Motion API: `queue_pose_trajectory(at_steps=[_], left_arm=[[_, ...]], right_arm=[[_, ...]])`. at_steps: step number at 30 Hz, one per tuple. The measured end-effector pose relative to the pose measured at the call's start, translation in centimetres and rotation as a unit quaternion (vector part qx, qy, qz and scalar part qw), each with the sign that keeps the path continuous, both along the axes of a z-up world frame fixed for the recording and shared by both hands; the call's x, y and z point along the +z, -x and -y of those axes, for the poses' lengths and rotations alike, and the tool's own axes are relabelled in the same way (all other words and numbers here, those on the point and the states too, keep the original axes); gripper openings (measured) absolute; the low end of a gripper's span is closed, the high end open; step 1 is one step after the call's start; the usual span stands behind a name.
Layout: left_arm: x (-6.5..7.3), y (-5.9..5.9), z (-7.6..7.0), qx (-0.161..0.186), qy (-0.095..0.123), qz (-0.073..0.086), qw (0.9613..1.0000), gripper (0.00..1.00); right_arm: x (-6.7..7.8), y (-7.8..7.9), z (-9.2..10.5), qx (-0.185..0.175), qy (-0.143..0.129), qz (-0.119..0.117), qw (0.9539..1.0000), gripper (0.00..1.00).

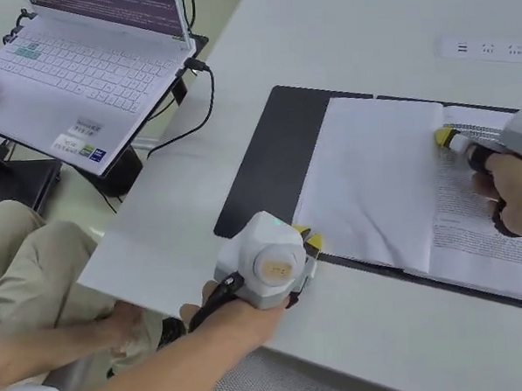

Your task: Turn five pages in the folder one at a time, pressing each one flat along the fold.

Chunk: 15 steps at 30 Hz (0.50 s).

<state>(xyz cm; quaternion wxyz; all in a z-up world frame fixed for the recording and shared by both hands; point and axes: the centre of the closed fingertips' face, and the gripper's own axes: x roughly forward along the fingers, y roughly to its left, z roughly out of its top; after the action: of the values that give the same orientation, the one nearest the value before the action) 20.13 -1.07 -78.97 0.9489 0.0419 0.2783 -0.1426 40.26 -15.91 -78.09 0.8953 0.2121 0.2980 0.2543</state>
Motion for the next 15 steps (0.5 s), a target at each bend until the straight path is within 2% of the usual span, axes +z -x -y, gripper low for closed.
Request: queue_pose_trajectory(at_steps=[10, 12, 13, 15], left_arm=[[-0.2, 0.0, -0.1, -0.001, -0.001, 0.001, 1.0000, 0.05], [-0.2, 0.0, -0.1, -0.002, -0.002, 0.001, 1.0000, 0.05], [-0.2, 0.0, -0.1, -0.002, -0.002, 0.001, 1.0000, 0.05], [-0.1, 0.0, -0.1, -0.002, -0.002, 0.001, 1.0000, 0.05]], right_arm=[[0.3, 3.9, -0.3, 0.025, -0.007, -0.005, 0.9997, 0.00], [0.7, 5.7, -0.7, 0.034, -0.009, -0.007, 0.9993, 0.00], [0.8, 5.6, -0.8, 0.039, -0.010, -0.007, 0.9992, 0.00], [1.2, 6.8, -1.1, 0.045, -0.009, -0.006, 0.9989, 0.00]])
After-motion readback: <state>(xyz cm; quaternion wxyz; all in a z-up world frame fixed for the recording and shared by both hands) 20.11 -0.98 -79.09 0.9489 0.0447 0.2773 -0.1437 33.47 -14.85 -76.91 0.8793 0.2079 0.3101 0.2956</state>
